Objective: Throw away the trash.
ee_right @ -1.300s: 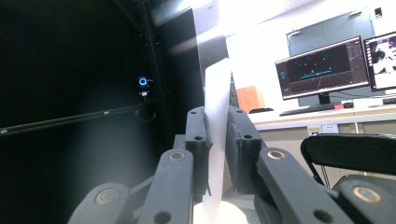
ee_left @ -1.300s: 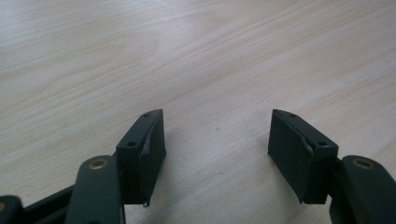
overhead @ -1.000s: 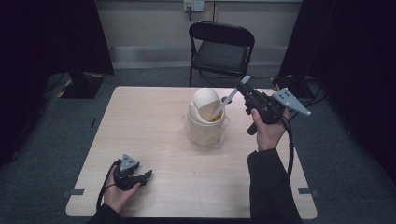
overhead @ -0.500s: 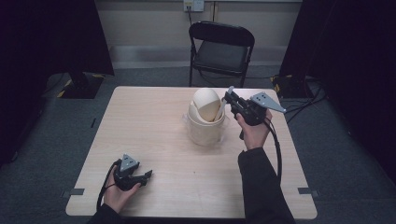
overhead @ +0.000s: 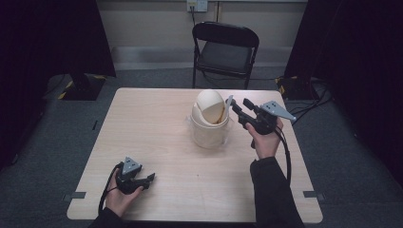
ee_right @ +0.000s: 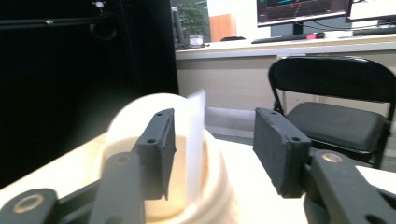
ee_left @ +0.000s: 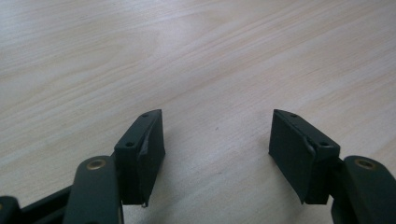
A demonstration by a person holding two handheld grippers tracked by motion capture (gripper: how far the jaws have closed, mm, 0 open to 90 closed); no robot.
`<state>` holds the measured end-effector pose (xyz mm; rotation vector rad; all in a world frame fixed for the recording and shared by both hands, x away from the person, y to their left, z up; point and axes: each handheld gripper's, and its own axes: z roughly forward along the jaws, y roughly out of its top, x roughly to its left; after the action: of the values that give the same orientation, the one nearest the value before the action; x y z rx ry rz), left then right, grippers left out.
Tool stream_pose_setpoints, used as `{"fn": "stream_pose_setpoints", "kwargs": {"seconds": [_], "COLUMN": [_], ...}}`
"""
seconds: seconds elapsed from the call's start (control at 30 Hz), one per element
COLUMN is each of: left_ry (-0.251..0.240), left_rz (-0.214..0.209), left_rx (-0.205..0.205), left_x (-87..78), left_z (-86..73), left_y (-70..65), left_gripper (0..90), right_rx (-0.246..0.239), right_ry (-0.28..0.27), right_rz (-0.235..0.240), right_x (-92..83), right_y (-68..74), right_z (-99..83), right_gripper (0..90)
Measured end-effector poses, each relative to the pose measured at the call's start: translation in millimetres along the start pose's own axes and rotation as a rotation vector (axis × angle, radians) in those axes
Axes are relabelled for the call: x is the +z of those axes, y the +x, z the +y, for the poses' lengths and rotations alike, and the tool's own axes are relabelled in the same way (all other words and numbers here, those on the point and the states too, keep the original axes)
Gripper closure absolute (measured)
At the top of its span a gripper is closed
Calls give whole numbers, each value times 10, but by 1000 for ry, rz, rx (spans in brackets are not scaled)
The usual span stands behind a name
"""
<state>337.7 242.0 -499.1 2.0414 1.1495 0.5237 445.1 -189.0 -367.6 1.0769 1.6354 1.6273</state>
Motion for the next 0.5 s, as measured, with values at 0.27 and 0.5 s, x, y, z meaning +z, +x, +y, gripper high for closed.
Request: {"fn": "stream_pose_setpoints", "kwargs": {"seconds": [0.27,0.5], "left_ry": [-2,-1], "left_rz": [0,0], "left_rx": [-4,-4], "left_x": [1,1], "left_z": [-1,-1], "left_y": [-2,-2], "left_gripper": [354,354], "right_rx": [42,32], "right_ry": [104,303], "right_rz": [-45,-111], "right_x": [-256,-451], "right_y": [-184,-399], "right_z": [-400,-841], "right_gripper": [321,315]}}
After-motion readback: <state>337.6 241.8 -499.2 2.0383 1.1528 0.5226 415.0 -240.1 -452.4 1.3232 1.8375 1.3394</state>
